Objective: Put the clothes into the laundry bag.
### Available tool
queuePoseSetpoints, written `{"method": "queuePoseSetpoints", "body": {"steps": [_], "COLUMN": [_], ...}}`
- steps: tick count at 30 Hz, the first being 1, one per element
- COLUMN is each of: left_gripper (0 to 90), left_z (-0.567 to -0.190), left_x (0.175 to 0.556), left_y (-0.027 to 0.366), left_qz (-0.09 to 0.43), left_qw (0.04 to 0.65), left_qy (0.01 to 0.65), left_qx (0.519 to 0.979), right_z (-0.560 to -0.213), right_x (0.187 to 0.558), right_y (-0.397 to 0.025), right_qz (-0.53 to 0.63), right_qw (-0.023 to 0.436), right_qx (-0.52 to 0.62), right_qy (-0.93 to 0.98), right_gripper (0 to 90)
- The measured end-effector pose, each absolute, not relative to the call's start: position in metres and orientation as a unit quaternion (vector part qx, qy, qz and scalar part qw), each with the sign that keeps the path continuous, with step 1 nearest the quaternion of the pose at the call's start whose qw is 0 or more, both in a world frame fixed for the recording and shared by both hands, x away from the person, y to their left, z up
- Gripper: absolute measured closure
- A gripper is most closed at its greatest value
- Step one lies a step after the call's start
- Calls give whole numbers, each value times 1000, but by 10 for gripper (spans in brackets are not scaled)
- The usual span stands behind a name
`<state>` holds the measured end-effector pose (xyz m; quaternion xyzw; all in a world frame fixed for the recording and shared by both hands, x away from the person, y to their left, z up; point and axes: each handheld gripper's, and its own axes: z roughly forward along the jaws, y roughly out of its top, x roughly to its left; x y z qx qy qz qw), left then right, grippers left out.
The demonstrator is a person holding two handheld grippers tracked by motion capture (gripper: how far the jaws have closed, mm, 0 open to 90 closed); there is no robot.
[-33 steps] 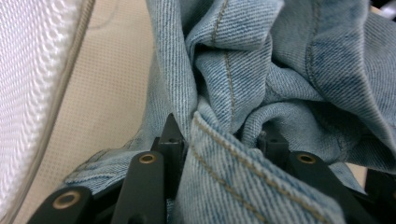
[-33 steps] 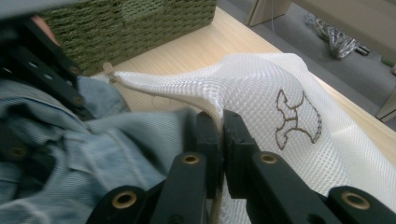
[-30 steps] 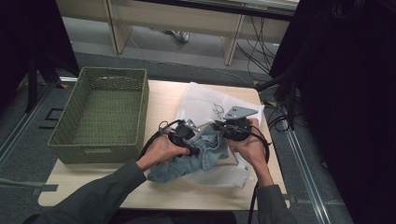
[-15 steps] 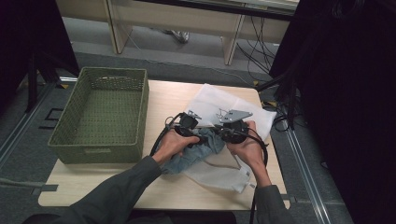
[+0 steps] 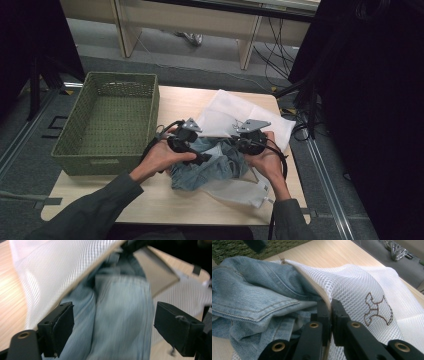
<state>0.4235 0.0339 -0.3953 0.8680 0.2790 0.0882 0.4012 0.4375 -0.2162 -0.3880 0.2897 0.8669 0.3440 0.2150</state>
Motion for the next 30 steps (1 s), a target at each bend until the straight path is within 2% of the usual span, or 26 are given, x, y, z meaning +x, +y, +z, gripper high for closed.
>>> {"method": "queuePoseSetpoints", "body": {"steps": [4, 5, 6, 8, 9, 12, 13, 14, 17, 23, 26, 28, 30], "left_gripper": [147, 147, 148, 153, 232, 571, 637, 663, 700, 713, 713, 705, 688], "left_z": [-420, -425, -433, -447, -454, -460, -460, -457, -446, -428, -435, -450, -469], "left_x": [414, 416, 414, 415, 414, 420, 421, 422, 424, 440, 458, 469, 479], "left_y": [43, 45, 41, 32, 26, 15, 12, 9, 1, -22, -29, -31, -26], "left_qz": [84, 76, 70, 79, 85, 106, 111, 115, 100, 102, 108, 115, 100], "left_qw": [375, 348, 348, 318, 309, 295, 304, 305, 334, 386, 403, 394, 392], "left_qy": [274, 247, 256, 228, 223, 202, 212, 205, 212, 250, 287, 301, 321], "left_qx": [881, 901, 899, 917, 921, 928, 922, 923, 913, 882, 862, 861, 856], "right_z": [-389, -389, -389, -389, -389, -389, -388, -389, -386, -376, -374, -377, -381], "right_x": [438, 438, 438, 438, 438, 437, 436, 436, 436, 434, 433, 435, 434], "right_y": [-215, -215, -214, -213, -212, -208, -207, -205, -202, -202, -205, -205, -206], "right_qz": [343, 342, 343, 340, 341, 339, 338, 339, 341, 359, 360, 359, 350], "right_qw": [217, 216, 217, 213, 217, 214, 219, 215, 218, 227, 229, 225, 219], "right_qx": [279, 288, 280, 283, 275, 280, 276, 272, 267, 257, 260, 255, 269], "right_qy": [870, 868, 870, 871, 872, 872, 873, 875, 874, 868, 866, 869, 870], "right_gripper": [874, 874, 874, 873, 874, 874, 874, 874, 874, 875, 875, 875, 875]}}
